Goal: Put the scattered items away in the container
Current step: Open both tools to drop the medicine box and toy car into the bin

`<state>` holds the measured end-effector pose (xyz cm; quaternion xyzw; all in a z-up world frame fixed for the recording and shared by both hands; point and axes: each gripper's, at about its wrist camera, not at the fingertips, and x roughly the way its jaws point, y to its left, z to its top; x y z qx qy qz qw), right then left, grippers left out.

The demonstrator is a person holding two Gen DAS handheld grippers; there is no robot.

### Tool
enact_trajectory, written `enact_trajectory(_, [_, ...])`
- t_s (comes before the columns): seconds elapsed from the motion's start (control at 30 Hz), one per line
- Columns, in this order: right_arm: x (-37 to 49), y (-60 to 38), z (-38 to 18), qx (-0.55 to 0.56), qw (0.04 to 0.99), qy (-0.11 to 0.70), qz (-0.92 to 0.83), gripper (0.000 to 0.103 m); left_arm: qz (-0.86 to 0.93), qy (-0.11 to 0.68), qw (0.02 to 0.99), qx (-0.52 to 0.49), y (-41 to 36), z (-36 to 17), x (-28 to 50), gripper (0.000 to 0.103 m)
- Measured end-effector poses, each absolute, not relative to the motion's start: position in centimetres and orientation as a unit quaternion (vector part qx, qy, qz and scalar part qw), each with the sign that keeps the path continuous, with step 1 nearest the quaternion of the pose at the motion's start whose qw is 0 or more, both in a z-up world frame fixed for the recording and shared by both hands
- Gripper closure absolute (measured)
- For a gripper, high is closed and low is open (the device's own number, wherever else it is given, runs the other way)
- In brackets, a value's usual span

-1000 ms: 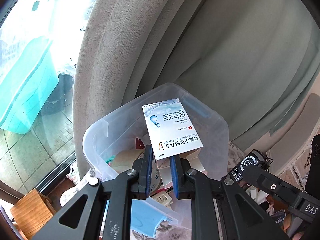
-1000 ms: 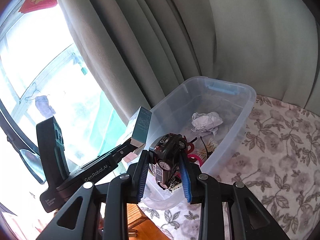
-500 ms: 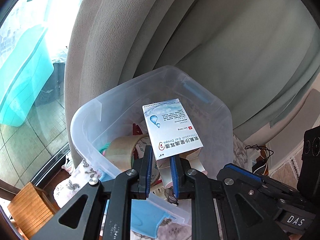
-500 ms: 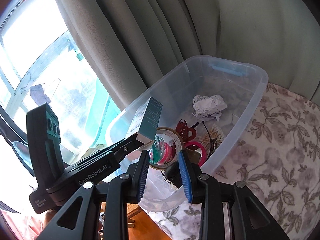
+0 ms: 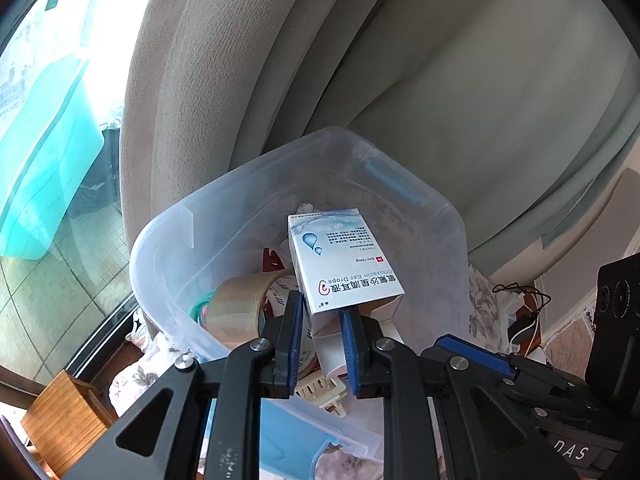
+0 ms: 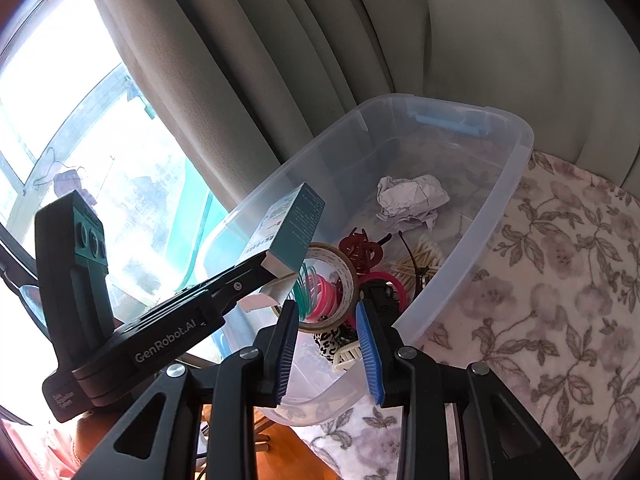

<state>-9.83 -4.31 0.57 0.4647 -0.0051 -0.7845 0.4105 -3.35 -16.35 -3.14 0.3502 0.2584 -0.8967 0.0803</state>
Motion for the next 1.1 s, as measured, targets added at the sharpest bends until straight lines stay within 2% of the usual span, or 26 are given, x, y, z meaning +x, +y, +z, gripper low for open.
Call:
enact_trajectory(0.17, [-9.8,-4.2,0.5,0.466,0.412,-0.006,-0.783,0.07,-0.898,0.252,0.077,0.352,-15.4,-2.9,-3.4,0.077])
enact_trajectory(0.6, [-9.6,-4.2,0.6,0.467,0.409,-0.001,-0.784,0.07,-0.896,0.258,0.07,0.355,-16.1,-1.9,-3.9,0.076])
enact_trajectory(0.7, [-9.5,-4.2,0.6,0.469,0.408,0.001,-0.783,0.07,-0.896,0.258,0.065,0.355,-16.0,-1.7,-3.9,0.069])
enact_trajectory(0.9, [-9.4,-4.1,0.7,0.475,0.406,0.003,-0.781,0.07,-0.897,0.247,0.072,0.36,-15.7,-1.3,-3.9,0.05])
enact_trajectory(1.1, [-9.1,-4.1,0.9,0.48,0.405,0.01,-0.778,0.069,-0.895,0.241,0.066,0.369,-15.6,-1.3,-4.2,0.049])
